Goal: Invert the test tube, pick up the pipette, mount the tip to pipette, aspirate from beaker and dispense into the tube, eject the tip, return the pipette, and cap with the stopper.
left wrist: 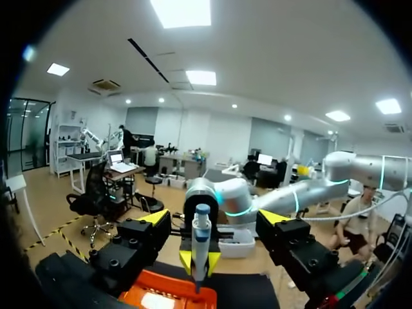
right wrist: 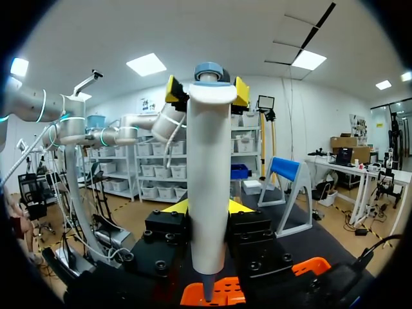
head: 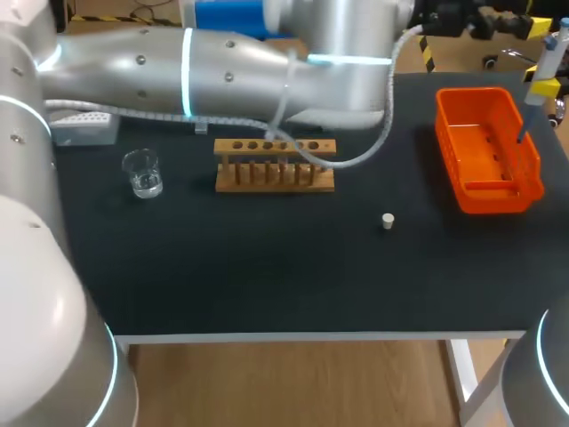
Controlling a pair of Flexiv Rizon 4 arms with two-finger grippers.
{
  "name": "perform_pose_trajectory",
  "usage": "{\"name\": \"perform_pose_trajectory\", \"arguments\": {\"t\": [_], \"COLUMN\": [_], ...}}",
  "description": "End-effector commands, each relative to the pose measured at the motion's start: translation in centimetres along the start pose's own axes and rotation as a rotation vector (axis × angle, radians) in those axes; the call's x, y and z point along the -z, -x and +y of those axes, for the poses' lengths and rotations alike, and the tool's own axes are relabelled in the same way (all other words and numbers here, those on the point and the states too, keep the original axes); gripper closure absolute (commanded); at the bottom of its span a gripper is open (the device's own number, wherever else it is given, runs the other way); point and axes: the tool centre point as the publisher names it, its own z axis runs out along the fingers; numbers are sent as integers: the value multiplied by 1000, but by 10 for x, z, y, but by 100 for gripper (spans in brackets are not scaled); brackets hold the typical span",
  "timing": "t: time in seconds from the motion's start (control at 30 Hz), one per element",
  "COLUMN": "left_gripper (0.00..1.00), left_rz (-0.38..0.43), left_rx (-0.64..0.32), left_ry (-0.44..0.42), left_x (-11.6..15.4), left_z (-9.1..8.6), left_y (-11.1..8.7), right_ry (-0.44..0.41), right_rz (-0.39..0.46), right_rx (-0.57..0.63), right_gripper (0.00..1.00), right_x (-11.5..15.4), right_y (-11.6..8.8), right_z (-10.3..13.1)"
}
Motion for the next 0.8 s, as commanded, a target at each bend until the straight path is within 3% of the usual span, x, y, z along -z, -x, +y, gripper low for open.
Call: {"name": "perform_pose_trajectory", "arguments": {"t": [0.03,0.27,0.6,0.8], "left_gripper": [0,0,0,0], "left_rz": [-9,-56,-169,-169], "left_rx": [13,60,92,92], "left_ry": [105,100,37,37], "left_x": [32,50,82,82], "left_z": [3,20,51,51], "left_y": [-12,-24,-60,-60], "right_ry": [-3,-3,-3,-3], "right_rz": [2,2,2,2], "right_rx": [0,0,0,0], "right_gripper": [100,100,100,100], "right_x": [1,1,1,1], "right_y": [0,0,0,0], "right_z": [1,1,1,1]}}
